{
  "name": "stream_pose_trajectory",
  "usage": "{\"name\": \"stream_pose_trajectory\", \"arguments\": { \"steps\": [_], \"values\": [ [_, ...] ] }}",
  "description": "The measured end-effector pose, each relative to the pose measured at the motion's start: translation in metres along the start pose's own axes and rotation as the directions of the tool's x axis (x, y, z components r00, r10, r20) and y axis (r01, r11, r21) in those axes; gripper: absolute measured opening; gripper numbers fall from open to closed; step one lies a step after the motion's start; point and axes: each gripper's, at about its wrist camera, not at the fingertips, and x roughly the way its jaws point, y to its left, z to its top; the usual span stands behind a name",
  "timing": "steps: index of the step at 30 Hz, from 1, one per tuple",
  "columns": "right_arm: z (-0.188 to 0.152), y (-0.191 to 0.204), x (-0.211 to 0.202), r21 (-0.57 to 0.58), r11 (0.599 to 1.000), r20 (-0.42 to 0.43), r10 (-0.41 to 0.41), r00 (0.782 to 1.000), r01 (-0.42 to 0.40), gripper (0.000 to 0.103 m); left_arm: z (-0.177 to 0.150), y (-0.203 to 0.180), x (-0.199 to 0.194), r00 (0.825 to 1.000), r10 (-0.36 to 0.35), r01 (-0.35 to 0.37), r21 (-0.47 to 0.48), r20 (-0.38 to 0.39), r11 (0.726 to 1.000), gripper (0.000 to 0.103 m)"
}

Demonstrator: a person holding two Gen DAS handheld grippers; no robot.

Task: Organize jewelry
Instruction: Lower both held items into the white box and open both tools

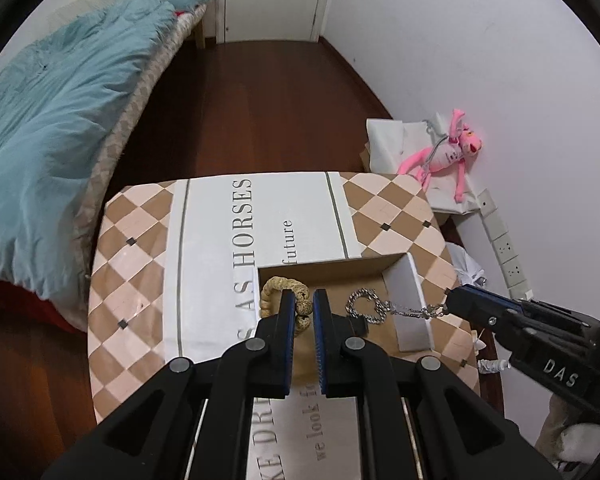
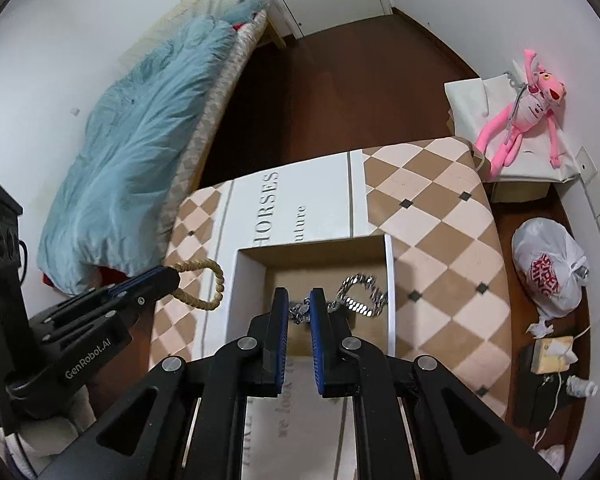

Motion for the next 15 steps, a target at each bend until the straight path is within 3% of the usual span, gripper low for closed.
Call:
{"name": "stream_pose_trajectory", "arguments": {
  "steps": [7,10,11,13,14,15],
  "values": [
    [0.027,-0.004,0.046,0.006,1.0,-0.091,0.007,0.996,-0.006,0.011,0.02,0.004,0.034,0.996,0.026,-0.027,-0.01,-0.084,1.0,0.009],
    [0.036,-0.01,0.068,0.046,0.998,-0.161,0.046,0.986,-0.039,0.012,0.023,0.01,0.043,0.994,0.041,-0.045,-0.03,-0.103,0.999,0.011],
    [0.037,-0.01,0.072,0.045,0.998,-0.176,0.049,0.983,-0.042,0.013,0.023,0.012,0.044,0.993,0.054,-0.058,-0.032,-0.105,0.998,0.015],
    [0.037,-0.012,0.078,0.036,0.999,-0.194,0.036,0.98,-0.029,0.022,0.023,0.016,0.046,0.991,0.094,-0.097,-0.031,-0.1,0.995,0.038],
    [0.037,-0.012,0.078,0.031,0.999,-0.192,0.031,0.981,-0.026,0.027,0.022,0.018,0.047,0.989,0.113,-0.117,-0.03,-0.1,0.993,0.067],
    [0.037,-0.014,0.077,0.028,0.999,-0.186,0.029,0.982,-0.024,0.034,0.021,0.021,0.047,0.988,0.122,-0.126,-0.037,-0.098,0.991,0.081]
  ]
}}
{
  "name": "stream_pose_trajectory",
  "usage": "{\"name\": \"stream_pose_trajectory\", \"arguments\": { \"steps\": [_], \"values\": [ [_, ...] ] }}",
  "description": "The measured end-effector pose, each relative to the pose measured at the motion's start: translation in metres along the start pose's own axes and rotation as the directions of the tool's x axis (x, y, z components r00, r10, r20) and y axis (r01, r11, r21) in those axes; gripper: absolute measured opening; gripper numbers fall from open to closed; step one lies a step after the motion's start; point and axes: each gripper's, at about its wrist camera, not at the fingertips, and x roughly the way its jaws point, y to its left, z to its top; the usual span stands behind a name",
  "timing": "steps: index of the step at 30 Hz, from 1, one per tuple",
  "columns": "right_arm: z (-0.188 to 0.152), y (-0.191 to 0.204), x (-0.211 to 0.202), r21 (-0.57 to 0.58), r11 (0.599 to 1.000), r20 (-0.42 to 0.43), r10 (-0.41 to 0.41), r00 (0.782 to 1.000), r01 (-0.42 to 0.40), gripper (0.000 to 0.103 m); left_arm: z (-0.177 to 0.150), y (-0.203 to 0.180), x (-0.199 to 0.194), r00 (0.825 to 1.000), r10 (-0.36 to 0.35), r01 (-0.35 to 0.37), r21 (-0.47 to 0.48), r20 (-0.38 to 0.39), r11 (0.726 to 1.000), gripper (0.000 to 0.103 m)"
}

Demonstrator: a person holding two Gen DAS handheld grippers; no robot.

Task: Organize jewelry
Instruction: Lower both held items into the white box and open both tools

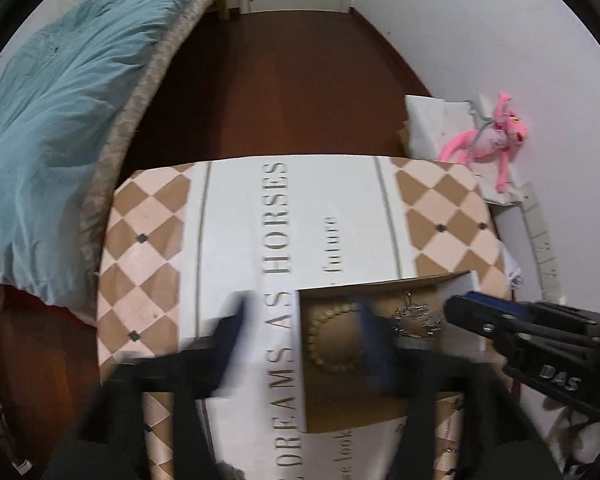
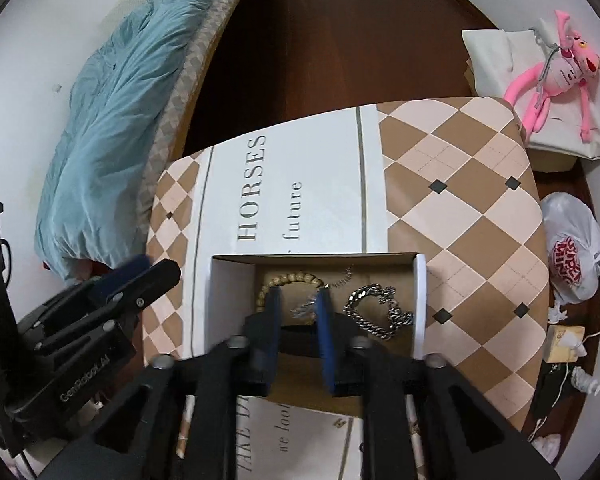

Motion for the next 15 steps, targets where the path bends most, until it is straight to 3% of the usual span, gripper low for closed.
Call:
{"name": "stream_pose_trajectory", "arguments": {
  "steps": [1,5,7,9,11,15],
  "values": [
    [-0.001,-0.002,0.0,0.005,1.0,0.004,0.008,1.0,-0.008,0.037,-0.001,0.003,0.0,1.0,0.004,-0.004,-0.013,0.007,1.0,0.093],
    [-0.008,-0.012,-0.008,0.018,0.999,0.03,-0.037,0.999,0.037,0.042,-0.009,0.012,0.004,1.0,0.029,-0.029,-0.049,0.005,0.998,0.094],
    [-0.014,-0.013,-0.012,0.002,0.994,0.056,-0.114,0.992,0.114,0.071,-0.016,0.013,0.005,0.999,0.037,-0.036,-0.056,0.013,0.998,0.095],
    [-0.023,-0.012,-0.014,-0.02,0.972,0.082,-0.234,0.969,0.236,0.093,-0.026,0.012,0.005,0.998,0.059,-0.057,-0.052,0.027,0.997,0.096],
    [-0.034,-0.01,-0.014,-0.046,0.938,0.104,-0.337,0.936,0.343,0.096,-0.035,0.009,0.005,0.996,0.076,-0.074,-0.045,0.04,0.996,0.097],
    [-0.057,-0.012,-0.011,-0.078,0.89,0.121,-0.438,0.891,0.449,0.101,-0.051,0.002,0.001,0.993,0.091,-0.089,-0.031,0.07,0.996,0.098]
  ]
}}
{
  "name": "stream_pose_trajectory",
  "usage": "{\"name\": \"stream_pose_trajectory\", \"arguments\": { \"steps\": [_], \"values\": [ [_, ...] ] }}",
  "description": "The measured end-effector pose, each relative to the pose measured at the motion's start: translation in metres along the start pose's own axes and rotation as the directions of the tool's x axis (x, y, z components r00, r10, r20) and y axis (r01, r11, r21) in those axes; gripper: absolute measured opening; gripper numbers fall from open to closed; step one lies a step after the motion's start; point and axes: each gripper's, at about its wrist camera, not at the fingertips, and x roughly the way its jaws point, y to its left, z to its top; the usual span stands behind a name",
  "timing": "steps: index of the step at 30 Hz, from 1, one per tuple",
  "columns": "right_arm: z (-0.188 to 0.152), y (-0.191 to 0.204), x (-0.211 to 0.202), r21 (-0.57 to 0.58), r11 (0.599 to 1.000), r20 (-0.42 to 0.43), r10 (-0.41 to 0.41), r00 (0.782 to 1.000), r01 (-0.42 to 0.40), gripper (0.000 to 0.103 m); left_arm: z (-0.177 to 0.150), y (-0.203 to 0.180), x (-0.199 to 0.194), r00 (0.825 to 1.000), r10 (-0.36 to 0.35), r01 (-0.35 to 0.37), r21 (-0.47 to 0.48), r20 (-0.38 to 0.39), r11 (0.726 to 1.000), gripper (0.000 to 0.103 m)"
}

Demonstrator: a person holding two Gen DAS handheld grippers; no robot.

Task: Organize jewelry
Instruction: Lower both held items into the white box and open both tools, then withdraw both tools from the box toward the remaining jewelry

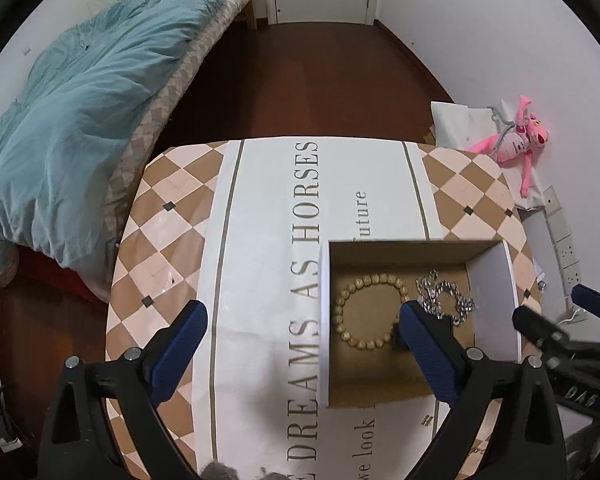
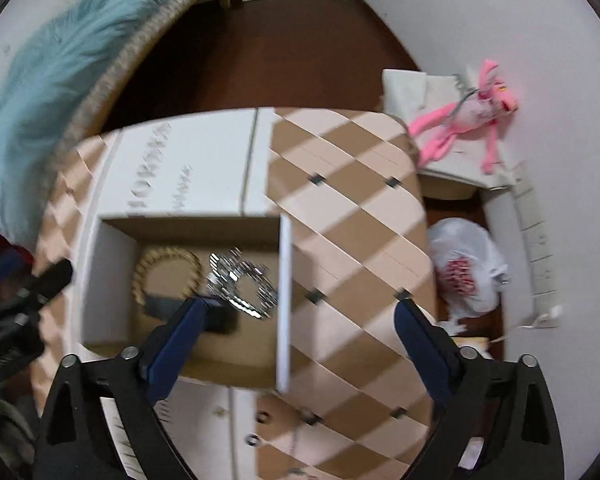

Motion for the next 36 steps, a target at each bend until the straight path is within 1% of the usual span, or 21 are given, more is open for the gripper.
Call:
{"name": "stream_pose_trajectory", "arguments": {
  "steps": [3,7,14,23,27,30,33,34,36],
  "values": [
    [-0.015,-0.001,-0.001,0.004,1.0,0.009,-0.02,1.0,0.02,0.101,-0.009,-0.003,-0.006,1.0,0.007,-0.007,0.003,0.02,1.0,0.099],
    [-0.03,-0.004,-0.013,0.021,1.0,0.029,-0.017,0.999,0.016,0.101,-0.018,-0.005,-0.018,0.999,-0.006,0.006,-0.011,0.036,1.0,0.099],
    [-0.049,-0.005,-0.056,0.042,0.999,0.116,-0.031,0.993,0.027,0.101,-0.032,-0.009,-0.054,0.995,-0.016,0.017,-0.01,0.103,1.0,0.099],
    [-0.075,-0.01,-0.12,0.055,0.998,0.242,-0.053,0.969,0.041,0.101,-0.055,-0.015,-0.11,0.981,-0.047,0.048,-0.001,0.187,0.999,0.099],
    [-0.083,-0.011,-0.145,0.056,0.998,0.285,-0.047,0.957,0.032,0.101,-0.063,-0.018,-0.136,0.971,-0.056,0.054,0.012,0.234,0.998,0.099],
    [-0.089,-0.011,-0.162,0.061,0.998,0.311,-0.033,0.95,0.015,0.101,-0.068,-0.018,-0.15,0.966,-0.055,0.054,0.014,0.253,0.998,0.099],
    [-0.093,-0.01,-0.172,0.059,0.998,0.327,-0.02,0.945,0.0,0.101,-0.072,-0.015,-0.157,0.965,-0.048,0.05,-0.003,0.258,0.999,0.099],
    [-0.095,-0.01,-0.175,0.06,0.998,0.331,-0.014,0.944,-0.006,0.101,-0.072,-0.015,-0.158,0.966,-0.04,0.044,-0.011,0.255,0.999,0.099],
    [-0.098,-0.01,-0.177,0.062,0.998,0.332,-0.003,0.943,-0.018,0.101,-0.073,-0.014,-0.156,0.971,0.0,0.008,-0.034,0.238,0.999,0.099]
  ]
}}
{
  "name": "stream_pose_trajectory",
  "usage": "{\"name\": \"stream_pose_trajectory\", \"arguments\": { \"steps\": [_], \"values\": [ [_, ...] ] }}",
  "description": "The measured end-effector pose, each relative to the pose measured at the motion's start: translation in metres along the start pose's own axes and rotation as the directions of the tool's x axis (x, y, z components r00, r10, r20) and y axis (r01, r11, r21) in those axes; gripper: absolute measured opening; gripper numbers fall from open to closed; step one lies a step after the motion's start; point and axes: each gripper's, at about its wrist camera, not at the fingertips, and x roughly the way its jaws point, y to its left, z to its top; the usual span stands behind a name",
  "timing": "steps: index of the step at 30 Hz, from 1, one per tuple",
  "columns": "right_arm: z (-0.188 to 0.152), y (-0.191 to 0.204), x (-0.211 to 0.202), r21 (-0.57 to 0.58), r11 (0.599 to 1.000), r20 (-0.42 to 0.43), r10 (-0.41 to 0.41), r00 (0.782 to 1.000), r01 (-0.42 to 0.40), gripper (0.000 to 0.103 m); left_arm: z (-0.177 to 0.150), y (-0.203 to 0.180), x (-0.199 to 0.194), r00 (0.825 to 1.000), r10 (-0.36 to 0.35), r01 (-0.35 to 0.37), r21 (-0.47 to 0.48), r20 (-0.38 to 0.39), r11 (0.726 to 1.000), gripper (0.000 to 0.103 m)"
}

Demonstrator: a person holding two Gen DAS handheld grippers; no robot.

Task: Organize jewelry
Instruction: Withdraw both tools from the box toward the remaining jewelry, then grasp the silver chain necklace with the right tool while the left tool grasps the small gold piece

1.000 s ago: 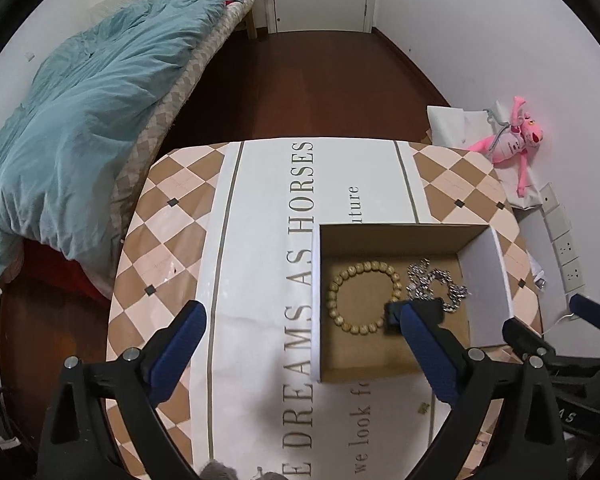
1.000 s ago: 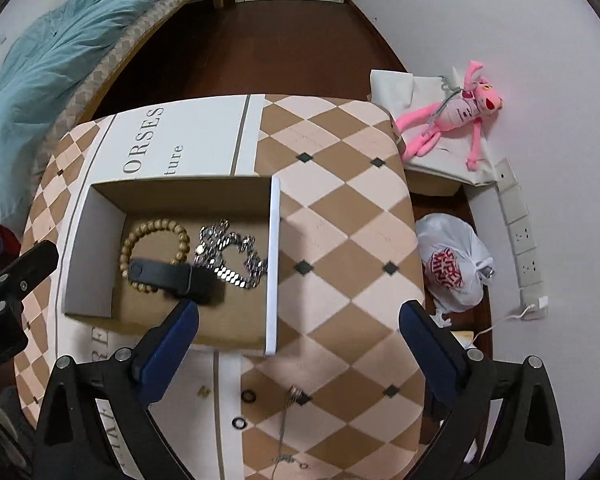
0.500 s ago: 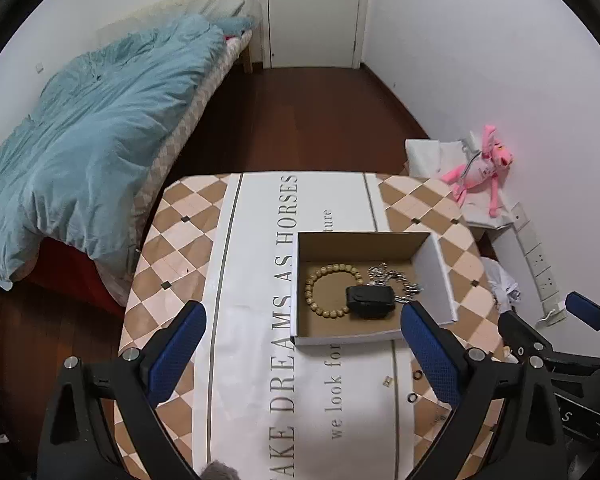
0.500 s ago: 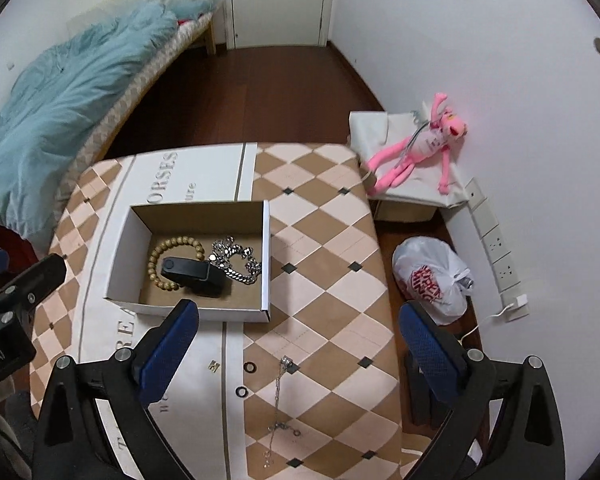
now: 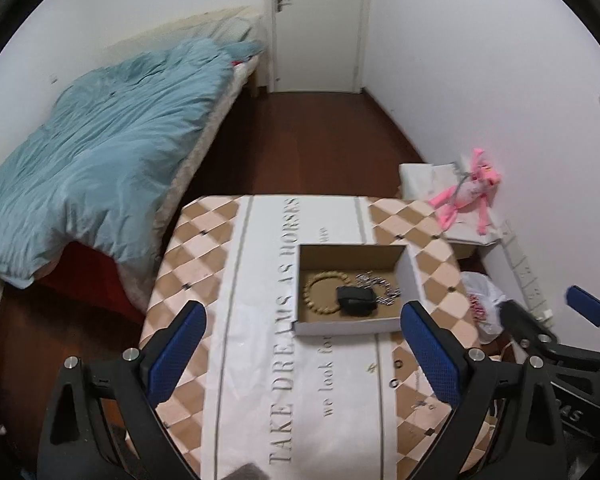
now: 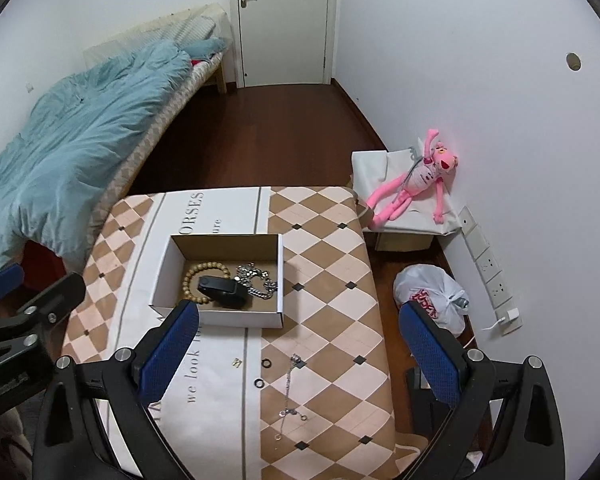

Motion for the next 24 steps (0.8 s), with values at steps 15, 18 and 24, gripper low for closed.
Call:
{"name": "stream_pose_trajectory", "arguments": {
  "steps": [15,18,24],
  "values": [
    [-0.121,-0.043,0.123,0.151,0.986,-0.344,0.116,0.932,-0.067,0.081,-0.099,0.004,0.089,0.963,0.141,-0.132,0.052,-0.229,0.99,0.099],
    [-0.146,-0.048,0.143,0.19,0.978,-0.374,0.157,0.914,-0.09,0.073,-0.117,0.003,0.105,0.948,0.146,-0.135,0.058,-0.284,0.989,0.099],
    [-0.164,-0.029,0.16,0.112,0.988,-0.363,0.136,0.922,-0.102,0.067,-0.132,-0.004,0.116,0.934,0.161,-0.142,0.081,-0.319,0.987,0.099]
  ]
}}
